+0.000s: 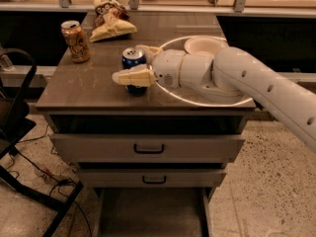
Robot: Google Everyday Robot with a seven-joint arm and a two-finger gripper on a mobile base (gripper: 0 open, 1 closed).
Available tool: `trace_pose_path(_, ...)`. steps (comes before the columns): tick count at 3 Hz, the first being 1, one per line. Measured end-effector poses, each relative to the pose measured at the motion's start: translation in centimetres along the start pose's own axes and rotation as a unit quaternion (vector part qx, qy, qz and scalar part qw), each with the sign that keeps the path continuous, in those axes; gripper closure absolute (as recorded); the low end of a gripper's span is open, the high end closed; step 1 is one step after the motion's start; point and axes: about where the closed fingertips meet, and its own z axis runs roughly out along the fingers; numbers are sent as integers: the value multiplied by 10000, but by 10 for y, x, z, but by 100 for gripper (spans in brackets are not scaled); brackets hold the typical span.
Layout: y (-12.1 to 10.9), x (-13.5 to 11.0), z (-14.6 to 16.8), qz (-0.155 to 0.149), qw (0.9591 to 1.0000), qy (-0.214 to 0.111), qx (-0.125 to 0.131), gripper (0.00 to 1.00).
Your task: Move pepsi can near brown chip bag
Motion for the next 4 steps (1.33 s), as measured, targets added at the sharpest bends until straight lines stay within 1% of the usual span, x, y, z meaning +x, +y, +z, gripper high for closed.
trace_pose_path(1,6,2,14,-232,9997,-42,-78,48)
trace_pose_path(2,8,1,16,-242,9996,-47,-106,80)
trace_pose_path(3,9,0,18,-246,9996,-51,-123,100)
trace_pose_path(4,-2,-24,19,-370,9989,-31,-276,100)
